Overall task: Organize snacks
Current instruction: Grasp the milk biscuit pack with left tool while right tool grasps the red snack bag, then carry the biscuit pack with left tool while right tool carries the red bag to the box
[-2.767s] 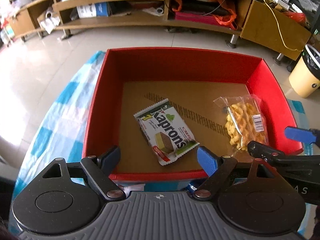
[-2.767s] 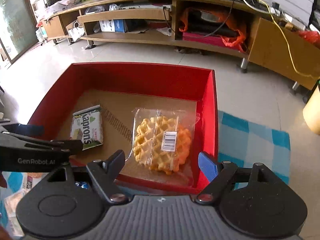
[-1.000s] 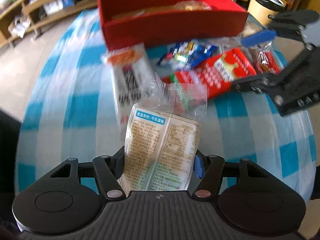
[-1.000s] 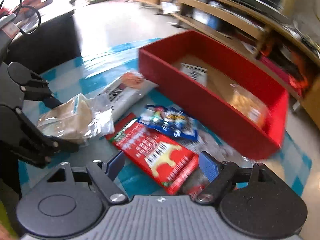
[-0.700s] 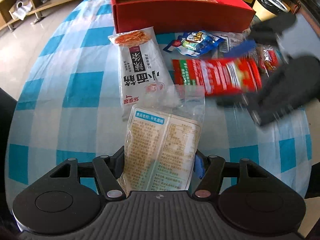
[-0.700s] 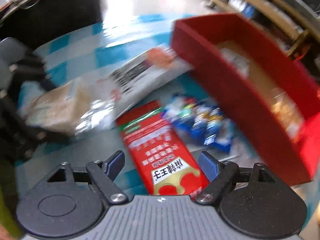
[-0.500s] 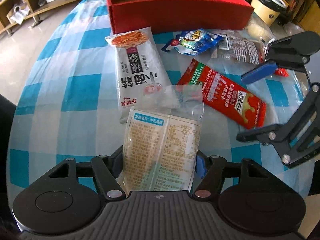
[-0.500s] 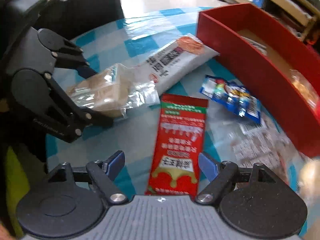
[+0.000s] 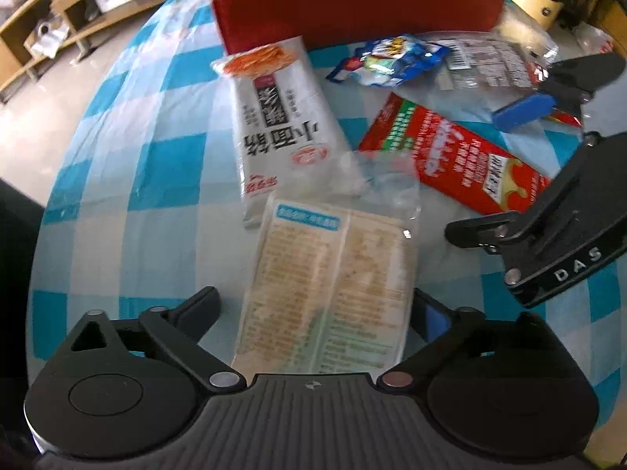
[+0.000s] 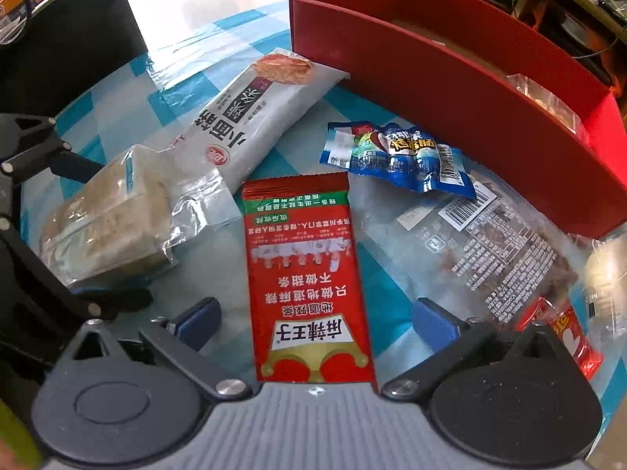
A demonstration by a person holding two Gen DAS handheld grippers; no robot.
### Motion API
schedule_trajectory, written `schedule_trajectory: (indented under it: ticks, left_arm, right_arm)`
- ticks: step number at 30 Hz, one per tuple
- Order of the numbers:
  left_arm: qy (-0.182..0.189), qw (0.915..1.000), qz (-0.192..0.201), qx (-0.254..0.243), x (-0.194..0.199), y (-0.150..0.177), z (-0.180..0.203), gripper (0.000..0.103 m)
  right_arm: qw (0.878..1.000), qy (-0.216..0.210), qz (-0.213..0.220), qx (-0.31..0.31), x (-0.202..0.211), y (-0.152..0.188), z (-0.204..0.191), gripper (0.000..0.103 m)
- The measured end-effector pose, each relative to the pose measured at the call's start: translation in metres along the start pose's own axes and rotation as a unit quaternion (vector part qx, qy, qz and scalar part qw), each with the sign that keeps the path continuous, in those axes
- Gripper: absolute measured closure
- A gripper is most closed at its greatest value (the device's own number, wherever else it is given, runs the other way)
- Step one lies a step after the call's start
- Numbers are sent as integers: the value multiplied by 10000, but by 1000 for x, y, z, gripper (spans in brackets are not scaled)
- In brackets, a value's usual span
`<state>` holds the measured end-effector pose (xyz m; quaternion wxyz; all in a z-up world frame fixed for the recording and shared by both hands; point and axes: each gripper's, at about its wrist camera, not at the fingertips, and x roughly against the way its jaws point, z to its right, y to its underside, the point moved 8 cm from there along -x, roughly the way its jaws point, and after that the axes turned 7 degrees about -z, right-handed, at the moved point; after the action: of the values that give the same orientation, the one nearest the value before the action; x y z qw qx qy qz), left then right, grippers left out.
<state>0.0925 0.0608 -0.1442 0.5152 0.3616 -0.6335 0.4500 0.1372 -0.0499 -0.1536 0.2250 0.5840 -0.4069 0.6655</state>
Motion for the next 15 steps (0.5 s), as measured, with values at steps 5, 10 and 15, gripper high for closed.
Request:
schedule_trajectory:
  ticks: [5, 10, 15]
  left_arm:
    - [79, 9999, 57, -29, 4, 2, 2, 11]
    - [125, 9999, 93, 17, 14, 6, 13, 29]
    - [121, 9999, 94, 64, 18, 10, 19, 34]
  right_arm:
    - [9998, 44, 173, 66, 12, 2, -6, 28]
    - [9997, 56, 229, 23, 18, 10, -11, 52]
    - [9997, 125, 223, -35, 27, 22, -14, 55]
